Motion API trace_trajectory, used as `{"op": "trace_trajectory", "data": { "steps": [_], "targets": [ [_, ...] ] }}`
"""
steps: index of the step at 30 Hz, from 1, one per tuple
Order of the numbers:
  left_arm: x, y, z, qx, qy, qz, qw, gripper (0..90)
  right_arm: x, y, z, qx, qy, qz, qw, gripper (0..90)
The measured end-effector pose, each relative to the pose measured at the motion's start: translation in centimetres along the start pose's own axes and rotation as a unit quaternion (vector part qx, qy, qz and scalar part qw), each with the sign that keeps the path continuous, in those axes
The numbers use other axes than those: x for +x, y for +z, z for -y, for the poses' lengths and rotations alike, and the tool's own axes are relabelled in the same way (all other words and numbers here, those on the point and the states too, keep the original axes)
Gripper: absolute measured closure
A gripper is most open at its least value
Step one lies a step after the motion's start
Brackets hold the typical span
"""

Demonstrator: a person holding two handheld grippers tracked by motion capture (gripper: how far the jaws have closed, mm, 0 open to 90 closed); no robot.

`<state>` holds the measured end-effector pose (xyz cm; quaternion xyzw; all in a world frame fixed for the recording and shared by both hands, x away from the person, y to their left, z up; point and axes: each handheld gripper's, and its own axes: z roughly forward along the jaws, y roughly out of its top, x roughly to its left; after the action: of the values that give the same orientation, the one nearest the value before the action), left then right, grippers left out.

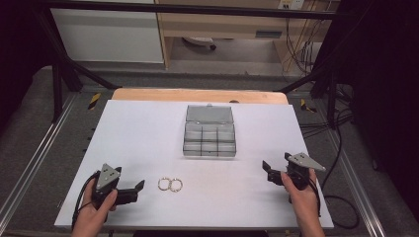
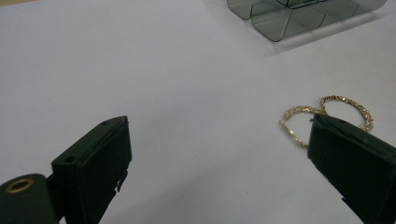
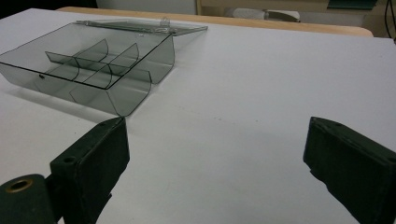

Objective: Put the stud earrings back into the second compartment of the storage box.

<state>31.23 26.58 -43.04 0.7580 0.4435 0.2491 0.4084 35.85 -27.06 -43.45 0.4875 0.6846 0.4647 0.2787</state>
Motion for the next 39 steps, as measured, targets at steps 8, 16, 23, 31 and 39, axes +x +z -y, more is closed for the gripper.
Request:
{"op": "trace_trajectory", "data": {
  "steps": [8,16,23,31,39],
  "targets": [
    [-0.1,0.0,0.0,0.0,0.0,0.002,1.0,6.9,0.7,0.2,-0.1,0.007,-0.004,-0.019,0.9998,7.7],
    [-0.2,0.2,0.0,0.005,0.005,0.006,1.0,6.9,2.3,1.0,0.3,0.059,-0.028,-0.062,0.9959,5.5],
    [-0.2,0.3,0.0,0.009,0.002,0.012,0.9999,7.0,4.3,1.9,0.4,0.086,-0.045,-0.096,0.9906,4.9],
    [-0.3,0.4,0.1,0.014,0.001,0.028,0.9995,7.1,7.6,2.5,0.1,0.1,-0.044,-0.13,0.9855,6.7],
    [-0.4,0.4,0.0,0.01,0.001,0.036,0.9993,7.1,12.3,3.9,0.0,0.114,-0.089,-0.162,0.9761,7.8]
  ]
}}
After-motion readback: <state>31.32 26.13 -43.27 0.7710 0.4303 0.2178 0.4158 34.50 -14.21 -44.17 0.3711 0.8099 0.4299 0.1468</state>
